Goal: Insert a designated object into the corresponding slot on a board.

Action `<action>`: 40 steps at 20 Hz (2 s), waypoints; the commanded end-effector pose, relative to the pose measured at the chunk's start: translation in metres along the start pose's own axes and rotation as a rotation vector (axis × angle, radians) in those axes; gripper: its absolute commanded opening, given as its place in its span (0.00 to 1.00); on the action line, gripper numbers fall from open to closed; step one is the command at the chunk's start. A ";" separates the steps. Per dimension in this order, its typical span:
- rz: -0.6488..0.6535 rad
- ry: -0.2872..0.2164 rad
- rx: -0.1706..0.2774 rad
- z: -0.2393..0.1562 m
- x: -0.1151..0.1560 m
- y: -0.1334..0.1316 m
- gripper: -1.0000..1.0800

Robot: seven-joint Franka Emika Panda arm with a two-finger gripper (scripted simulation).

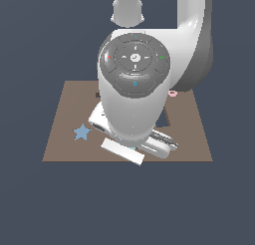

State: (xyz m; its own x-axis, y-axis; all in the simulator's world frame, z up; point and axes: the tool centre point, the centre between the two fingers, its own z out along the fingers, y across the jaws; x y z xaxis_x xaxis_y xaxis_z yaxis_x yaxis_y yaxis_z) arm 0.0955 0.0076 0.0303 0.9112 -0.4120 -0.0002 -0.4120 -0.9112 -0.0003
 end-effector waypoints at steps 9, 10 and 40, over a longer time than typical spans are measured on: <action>-0.071 0.000 0.000 -0.001 -0.014 -0.012 0.00; -0.089 0.000 0.000 -0.002 -0.017 -0.014 0.00; -0.556 -0.001 0.000 -0.010 -0.126 -0.058 0.00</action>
State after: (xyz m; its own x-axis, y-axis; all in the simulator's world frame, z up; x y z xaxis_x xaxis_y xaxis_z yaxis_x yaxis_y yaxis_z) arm 0.0041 0.1124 0.0398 0.9914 0.1308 -0.0015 0.1308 -0.9914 -0.0003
